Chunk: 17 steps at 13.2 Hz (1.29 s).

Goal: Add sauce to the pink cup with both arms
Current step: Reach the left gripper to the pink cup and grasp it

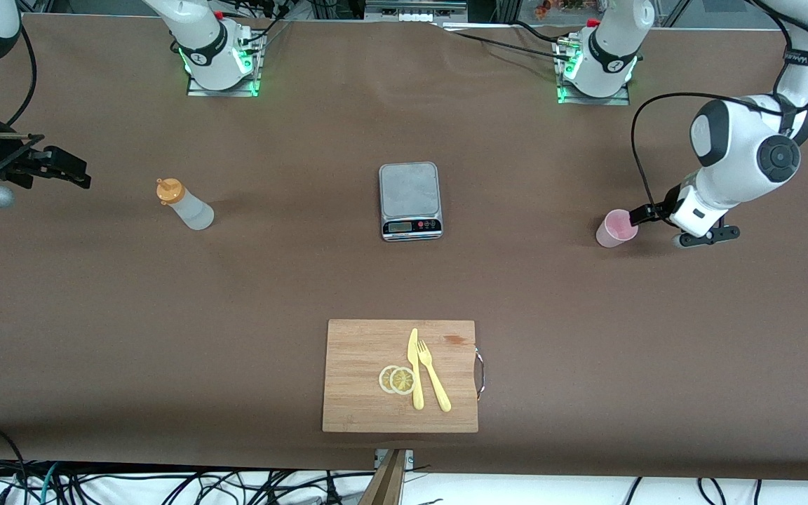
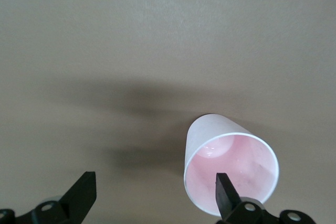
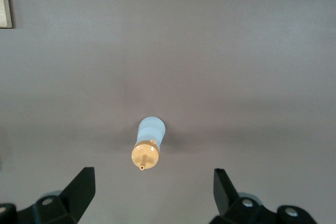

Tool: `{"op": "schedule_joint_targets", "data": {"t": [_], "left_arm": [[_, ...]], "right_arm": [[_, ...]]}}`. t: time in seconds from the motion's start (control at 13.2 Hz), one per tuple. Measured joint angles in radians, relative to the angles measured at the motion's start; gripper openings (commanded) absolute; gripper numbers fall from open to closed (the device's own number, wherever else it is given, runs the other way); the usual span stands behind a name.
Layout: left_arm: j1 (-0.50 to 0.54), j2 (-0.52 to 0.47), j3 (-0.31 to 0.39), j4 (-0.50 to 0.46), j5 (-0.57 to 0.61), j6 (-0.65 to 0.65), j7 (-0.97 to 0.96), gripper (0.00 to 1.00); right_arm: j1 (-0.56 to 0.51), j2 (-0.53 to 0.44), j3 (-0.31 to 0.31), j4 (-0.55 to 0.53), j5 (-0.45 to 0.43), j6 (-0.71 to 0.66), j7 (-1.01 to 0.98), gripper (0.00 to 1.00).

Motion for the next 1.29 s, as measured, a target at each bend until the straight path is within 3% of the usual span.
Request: {"op": "schedule_joint_targets", "data": {"t": [0.38, 0.46, 0.76, 0.99, 1.22, 1.29], "left_arm": [[0.000, 0.040, 0.000, 0.000, 0.000, 0.011, 0.000, 0.99], [0.000, 0.047, 0.000, 0.000, 0.000, 0.014, 0.000, 0.91], [-0.001, 0.069, -0.002, 0.000, 0.000, 0.015, -0.006, 0.78], [-0.006, 0.077, -0.004, 0.000, -0.041, 0.015, -0.012, 0.55], [-0.009, 0.079, -0.011, -0.002, -0.075, 0.015, -0.012, 0.00], [-0.010, 0.079, -0.015, -0.002, -0.075, 0.012, -0.012, 0.00]], "right_arm": [[0.000, 0.002, 0.001, 0.002, 0.000, 0.001, 0.000, 1.00], [0.000, 0.002, 0.001, 0.003, 0.000, 0.001, 0.000, 1.00], [0.000, 0.002, 0.001, 0.003, 0.000, 0.001, 0.000, 1.00], [0.000, 0.004, 0.001, 0.003, 0.000, 0.001, 0.000, 1.00], [0.000, 0.005, 0.001, 0.003, 0.000, 0.001, 0.000, 1.00], [0.002, 0.006, 0.003, 0.003, 0.000, 0.001, 0.000, 1.00]]}}
